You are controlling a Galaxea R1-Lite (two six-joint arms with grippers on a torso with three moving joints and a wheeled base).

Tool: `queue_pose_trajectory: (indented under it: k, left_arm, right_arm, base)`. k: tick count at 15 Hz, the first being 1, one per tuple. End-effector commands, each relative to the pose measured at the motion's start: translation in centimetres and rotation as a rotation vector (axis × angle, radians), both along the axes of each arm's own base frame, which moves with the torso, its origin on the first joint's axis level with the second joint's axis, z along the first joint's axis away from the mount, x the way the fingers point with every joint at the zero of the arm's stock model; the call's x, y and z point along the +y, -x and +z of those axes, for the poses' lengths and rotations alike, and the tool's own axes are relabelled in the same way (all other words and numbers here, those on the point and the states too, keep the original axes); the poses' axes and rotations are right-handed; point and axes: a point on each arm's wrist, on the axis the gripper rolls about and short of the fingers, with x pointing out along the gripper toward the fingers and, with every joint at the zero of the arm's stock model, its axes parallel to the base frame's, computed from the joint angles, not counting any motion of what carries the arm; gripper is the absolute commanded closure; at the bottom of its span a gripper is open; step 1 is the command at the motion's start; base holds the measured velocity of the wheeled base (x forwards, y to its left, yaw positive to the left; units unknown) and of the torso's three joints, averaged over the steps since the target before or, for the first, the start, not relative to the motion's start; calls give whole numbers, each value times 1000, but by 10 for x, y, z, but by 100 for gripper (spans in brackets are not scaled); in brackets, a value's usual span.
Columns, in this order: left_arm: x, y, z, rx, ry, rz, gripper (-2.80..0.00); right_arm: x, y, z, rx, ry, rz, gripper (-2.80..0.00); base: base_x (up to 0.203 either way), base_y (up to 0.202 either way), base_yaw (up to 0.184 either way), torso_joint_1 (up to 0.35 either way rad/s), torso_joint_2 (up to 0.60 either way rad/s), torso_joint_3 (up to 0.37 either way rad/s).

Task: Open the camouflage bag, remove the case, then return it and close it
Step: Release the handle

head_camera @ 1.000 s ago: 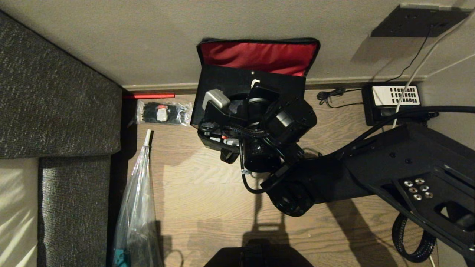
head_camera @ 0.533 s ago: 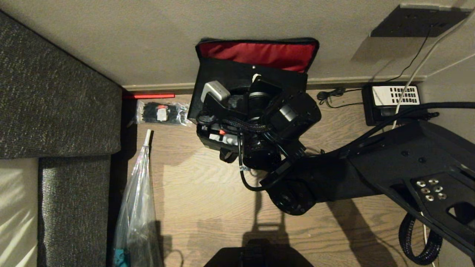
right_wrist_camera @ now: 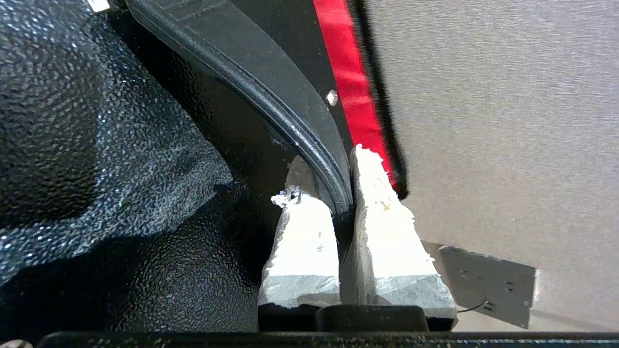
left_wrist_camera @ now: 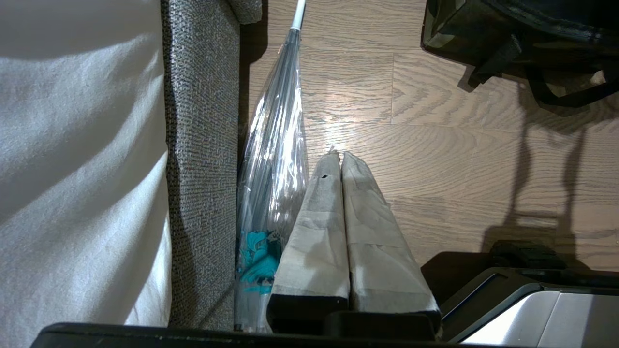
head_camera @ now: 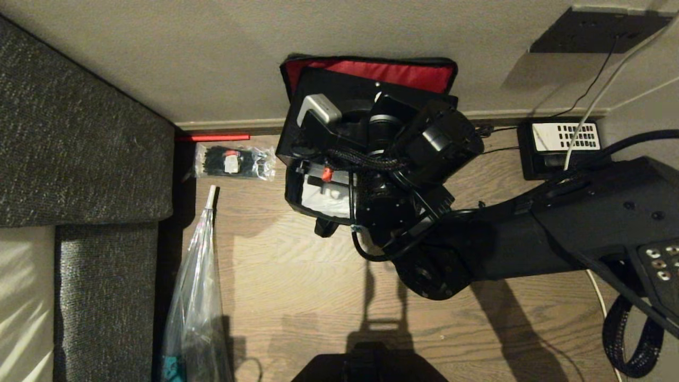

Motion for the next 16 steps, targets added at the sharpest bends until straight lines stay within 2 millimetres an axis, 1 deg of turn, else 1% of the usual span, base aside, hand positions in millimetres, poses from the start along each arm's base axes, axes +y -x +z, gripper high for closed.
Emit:
queue_pose_trajectory:
  k: [1,5,10,16]
  left_arm:
    - [0,0,-1,1,0,1,0]
    - [0,0,-1,1,0,1,0]
    - [0,0,-1,1,0,1,0]
    - [0,0,-1,1,0,1,0]
  right_arm:
    - [-9,7,11,-8,-10,-10,0]
    - [-23,16,15,11,0,-20,0]
    - [-43,29,9,57,38,-33,0]
    - [-65,39,9,87,29,-62,0]
  base:
    - [0,0,0,0,0,0]
    - [0,0,0,0,0,0]
    - [0,0,0,0,0,0]
    - [0,0,0,0,0,0]
